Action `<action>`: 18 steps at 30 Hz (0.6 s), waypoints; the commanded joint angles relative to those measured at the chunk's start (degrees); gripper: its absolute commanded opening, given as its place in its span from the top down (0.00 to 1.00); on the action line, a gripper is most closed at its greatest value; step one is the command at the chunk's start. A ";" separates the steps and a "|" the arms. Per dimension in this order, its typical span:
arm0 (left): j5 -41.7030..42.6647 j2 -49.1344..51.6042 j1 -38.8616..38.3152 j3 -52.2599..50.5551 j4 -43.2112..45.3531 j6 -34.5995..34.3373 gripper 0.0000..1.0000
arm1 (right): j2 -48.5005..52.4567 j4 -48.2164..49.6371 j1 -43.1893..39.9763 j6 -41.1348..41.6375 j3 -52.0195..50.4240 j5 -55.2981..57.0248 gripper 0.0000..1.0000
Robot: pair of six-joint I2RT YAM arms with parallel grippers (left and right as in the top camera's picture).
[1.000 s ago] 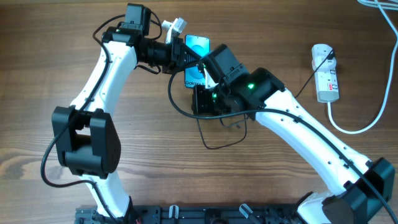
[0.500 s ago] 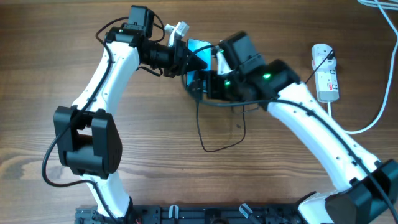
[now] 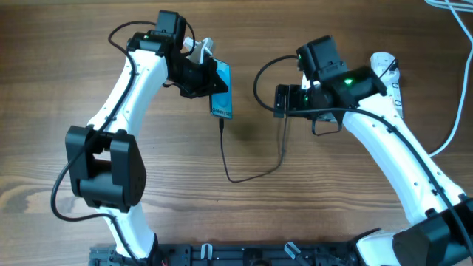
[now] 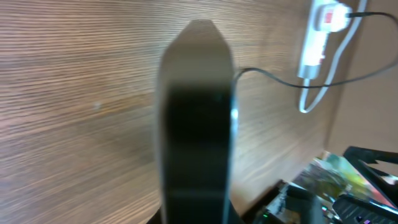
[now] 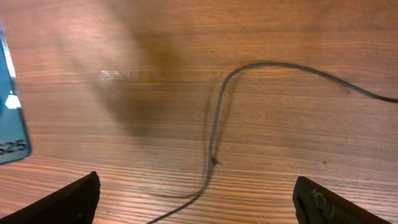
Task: Plug charger to phone and switch on socket
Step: 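Open the right gripper off the plug and pull it back right, then lower the phone with the left gripper toward the table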
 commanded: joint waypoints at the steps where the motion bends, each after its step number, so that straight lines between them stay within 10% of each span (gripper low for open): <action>1: -5.77 1.44 -1.27 -0.11 0.02 -0.50 0.96 | -0.87 3.61 -0.11 -1.01 -2.67 2.21 0.00; 18: -3.69 10.47 -3.37 -0.15 1.09 4.48 0.96 | -0.83 8.66 -0.11 -1.01 -2.93 2.21 0.00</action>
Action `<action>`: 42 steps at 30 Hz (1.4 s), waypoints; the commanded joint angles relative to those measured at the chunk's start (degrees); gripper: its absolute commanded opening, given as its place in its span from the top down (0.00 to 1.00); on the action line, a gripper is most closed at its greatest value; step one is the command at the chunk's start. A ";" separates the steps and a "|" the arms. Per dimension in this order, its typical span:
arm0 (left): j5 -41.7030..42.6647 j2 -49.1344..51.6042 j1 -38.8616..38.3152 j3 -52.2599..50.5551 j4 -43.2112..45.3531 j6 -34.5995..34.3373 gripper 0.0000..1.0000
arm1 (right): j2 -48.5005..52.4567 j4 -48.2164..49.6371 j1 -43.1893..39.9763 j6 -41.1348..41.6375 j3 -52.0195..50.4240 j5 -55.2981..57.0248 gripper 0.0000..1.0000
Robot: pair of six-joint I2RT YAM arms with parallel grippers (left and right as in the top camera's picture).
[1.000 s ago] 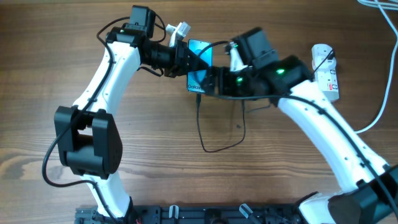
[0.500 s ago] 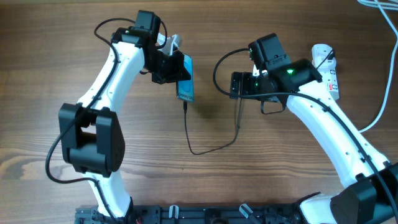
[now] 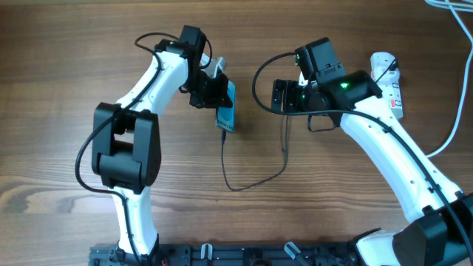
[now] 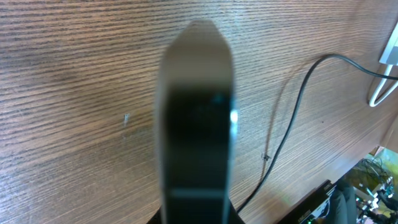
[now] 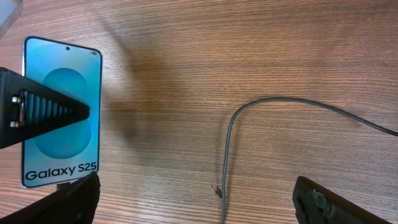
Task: Plug charger to phone and switch on socket
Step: 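Lower the phone with the left gripper toward the table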
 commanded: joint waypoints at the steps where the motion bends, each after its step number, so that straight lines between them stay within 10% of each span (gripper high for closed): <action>1: 1.79 1.27 0.00 -0.11 0.52 1.38 0.96 | -0.83 0.20 -0.11 -1.01 -0.26 1.16 0.00; 21: -2.56 5.03 -0.22 -2.51 3.80 1.31 0.96 | -0.83 0.20 -0.11 -1.01 -0.26 1.14 0.00; 28: -2.56 5.03 -0.22 -4.83 5.25 1.14 0.75 | -0.83 0.20 -0.11 -1.01 -0.26 1.14 0.00; 42: -5.33 5.03 -0.22 -4.83 5.97 1.14 0.64 | -0.83 0.20 -0.11 -1.01 -0.26 1.14 0.00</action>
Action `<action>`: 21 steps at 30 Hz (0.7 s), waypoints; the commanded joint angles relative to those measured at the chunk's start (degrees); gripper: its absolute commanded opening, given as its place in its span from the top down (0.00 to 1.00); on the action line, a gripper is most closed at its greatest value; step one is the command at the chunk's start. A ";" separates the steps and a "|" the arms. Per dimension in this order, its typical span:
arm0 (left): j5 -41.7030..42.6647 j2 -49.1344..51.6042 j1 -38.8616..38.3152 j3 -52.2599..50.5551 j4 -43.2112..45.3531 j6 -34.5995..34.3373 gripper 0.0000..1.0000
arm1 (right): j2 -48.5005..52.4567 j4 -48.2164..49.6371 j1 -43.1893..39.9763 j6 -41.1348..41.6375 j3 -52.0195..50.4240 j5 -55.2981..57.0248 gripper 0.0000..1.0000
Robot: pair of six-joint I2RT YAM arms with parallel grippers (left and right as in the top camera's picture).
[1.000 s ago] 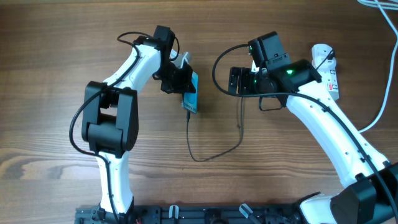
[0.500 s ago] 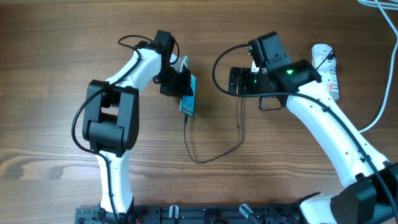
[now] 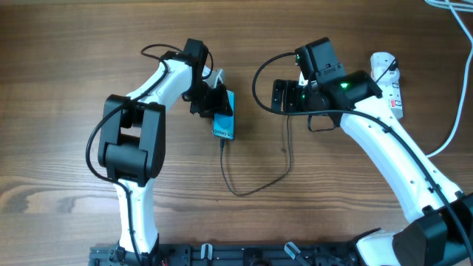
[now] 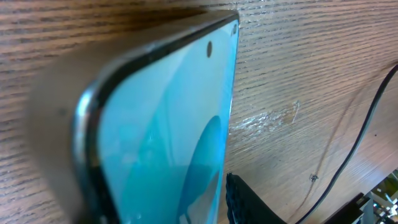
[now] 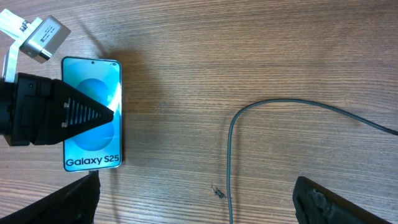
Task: Plug charger to phone and switch on socket
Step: 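Lower the phone with the left gripper toward the table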
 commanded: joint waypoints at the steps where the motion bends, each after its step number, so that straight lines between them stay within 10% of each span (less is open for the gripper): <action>1: -2.32 0.81 -0.22 -0.39 0.33 0.33 0.62 | -0.83 0.13 -0.11 -1.01 -0.26 1.01 0.00; 21: -2.32 0.92 -0.22 -8.26 7.69 0.28 0.50 | -0.83 0.17 -0.11 -1.01 -0.26 1.01 0.00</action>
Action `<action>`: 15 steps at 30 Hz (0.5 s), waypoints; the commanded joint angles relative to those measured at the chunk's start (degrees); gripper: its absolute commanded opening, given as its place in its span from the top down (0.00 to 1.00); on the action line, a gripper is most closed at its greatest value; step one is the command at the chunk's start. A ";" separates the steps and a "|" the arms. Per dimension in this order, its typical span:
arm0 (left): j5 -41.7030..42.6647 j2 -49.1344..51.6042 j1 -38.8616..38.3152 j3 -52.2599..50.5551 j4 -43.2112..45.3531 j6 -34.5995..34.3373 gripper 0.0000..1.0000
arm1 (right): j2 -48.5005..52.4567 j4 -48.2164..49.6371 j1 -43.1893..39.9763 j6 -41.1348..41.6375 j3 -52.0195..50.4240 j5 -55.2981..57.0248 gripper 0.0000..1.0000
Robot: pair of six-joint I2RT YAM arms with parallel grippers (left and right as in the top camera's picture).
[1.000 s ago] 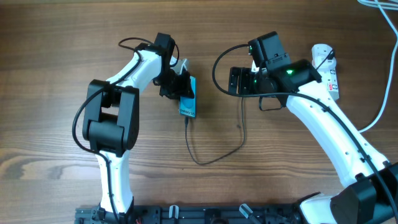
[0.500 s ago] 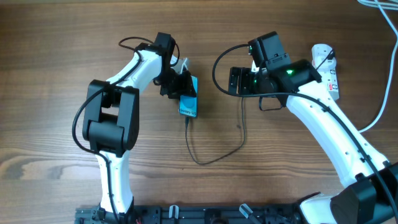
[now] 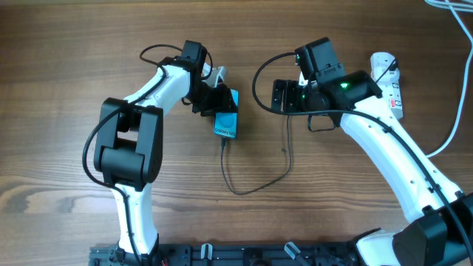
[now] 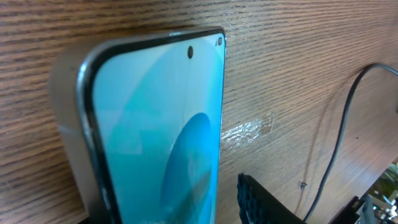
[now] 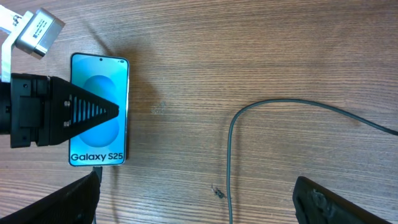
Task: Plug charger to phone and switch on socket
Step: 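Lower the phone with the left gripper toward the table, then lay the phone flat on the table and open the left gripper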
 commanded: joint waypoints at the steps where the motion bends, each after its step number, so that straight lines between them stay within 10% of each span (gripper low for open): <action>1: -5.11 3.26 -0.28 -3.23 -0.81 0.26 0.47 | -0.83 0.17 -0.11 -1.05 -0.26 1.01 0.00; 9: -5.09 3.26 -0.28 -3.23 -0.83 0.24 0.44 | -0.83 0.28 -0.11 -1.03 -0.26 1.01 0.00; 11: -5.09 3.26 -0.28 -3.23 -0.81 0.24 0.58 | -0.83 0.63 -0.11 -1.03 -0.26 1.03 0.00; 12: -5.09 3.26 -0.28 -3.23 -0.81 0.24 0.44 | -0.83 0.76 -0.11 -1.03 -0.26 1.03 0.00; 15: -5.09 3.26 -0.28 -3.23 -0.81 0.24 0.45 | -0.83 1.01 -0.11 -1.03 -0.26 1.01 0.00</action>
